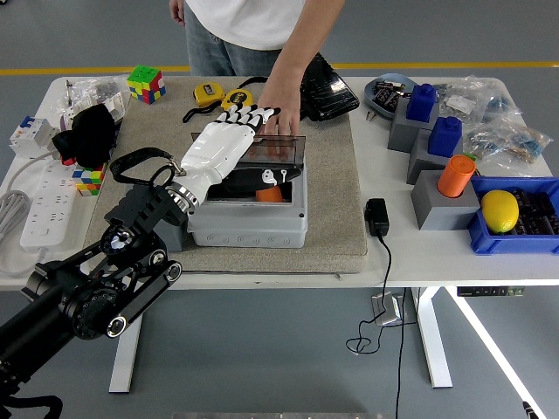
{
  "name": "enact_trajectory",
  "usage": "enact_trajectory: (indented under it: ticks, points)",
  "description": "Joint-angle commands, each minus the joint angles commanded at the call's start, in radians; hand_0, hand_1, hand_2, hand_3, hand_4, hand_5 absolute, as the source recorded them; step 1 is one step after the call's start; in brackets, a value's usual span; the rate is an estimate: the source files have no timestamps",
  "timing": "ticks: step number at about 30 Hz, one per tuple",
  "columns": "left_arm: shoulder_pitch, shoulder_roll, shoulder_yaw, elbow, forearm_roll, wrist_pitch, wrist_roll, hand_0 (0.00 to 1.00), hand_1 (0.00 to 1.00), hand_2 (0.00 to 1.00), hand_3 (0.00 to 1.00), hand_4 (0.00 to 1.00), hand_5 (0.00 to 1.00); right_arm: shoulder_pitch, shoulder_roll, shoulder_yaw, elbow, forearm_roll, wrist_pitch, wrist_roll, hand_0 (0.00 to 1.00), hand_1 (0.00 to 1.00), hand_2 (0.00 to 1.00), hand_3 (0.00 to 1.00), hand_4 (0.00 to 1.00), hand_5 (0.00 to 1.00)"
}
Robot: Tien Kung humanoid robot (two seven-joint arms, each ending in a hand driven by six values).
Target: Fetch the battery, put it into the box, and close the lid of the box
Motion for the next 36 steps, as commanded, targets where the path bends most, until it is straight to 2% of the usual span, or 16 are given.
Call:
enact_trajectory:
  ticks: [1, 2, 7, 8, 13, 14, 20, 21, 36]
  points:
    - [0.000, 0.003, 0.001, -0.004, 0.004, -0.004, 0.005, 0.998, 0.998, 0.977, 0.971, 0.998, 0.998, 0.000, 0.000, 0.000, 0.000, 0.000, 0.000, 0.000, 0.825, 0.789, 0.763, 0.796, 0.998, 0.998]
    - [0.000, 0.006, 0.001, -0.008, 0.005, -0.008, 0.009, 0.981, 0.908, 0.879, 0.877, 0.998, 0.998, 0.000, -0.001, 0.001, 0.000, 0.000, 0.000, 0.000, 0.825, 0.789, 0.764, 0.797, 0.998, 0.998]
    - [0.003, 0.024, 0.000, -0.031, 0.020, -0.015, 0.025, 0.981, 0.908, 0.879, 0.877, 0.998, 0.998, 0.001, -0.001, 0.002, 0.000, 0.000, 0.000, 0.000, 0.825, 0.789, 0.764, 0.797, 0.998, 0.998]
    - [0.002, 0.027, -0.002, -0.035, 0.024, -0.008, 0.024, 0.814, 0.782, 0.760, 0.772, 0.998, 0.998, 0.001, -0.001, 0.003, 0.000, -0.002, 0.000, 0.000, 0.825, 0.789, 0.764, 0.796, 0.998, 0.998]
    - [0.004, 0.029, -0.016, -0.045, 0.043, 0.011, 0.022, 0.814, 0.782, 0.760, 0.772, 0.998, 0.998, 0.001, -0.002, 0.000, 0.000, 0.000, 0.000, 0.000, 0.825, 0.789, 0.764, 0.796, 0.998, 0.998]
    - [0.005, 0.029, -0.017, -0.046, 0.046, 0.013, 0.022, 0.744, 0.708, 0.691, 0.712, 0.998, 0.998, 0.001, -0.002, -0.001, 0.000, 0.001, -0.001, 0.000, 0.824, 0.789, 0.764, 0.797, 0.998, 0.998]
    - [0.009, 0.028, -0.018, -0.048, 0.046, 0.037, 0.016, 0.744, 0.708, 0.691, 0.712, 0.998, 0.998, -0.002, -0.003, -0.004, 0.000, 0.003, 0.000, 0.000, 0.824, 0.789, 0.764, 0.797, 0.998, 0.998]
    - [0.010, 0.028, -0.018, -0.048, 0.046, 0.038, 0.016, 0.721, 0.693, 0.675, 0.666, 0.998, 0.998, -0.002, -0.003, -0.005, 0.000, 0.003, 0.000, 0.000, 0.824, 0.790, 0.763, 0.797, 0.998, 0.998]
    - [0.012, 0.021, -0.015, -0.018, 0.035, 0.041, 0.011, 0.746, 0.725, 0.697, 0.682, 0.998, 0.998, -0.001, -0.003, -0.004, 0.000, 0.005, -0.001, -0.001, 0.824, 0.789, 0.764, 0.797, 0.998, 0.998]
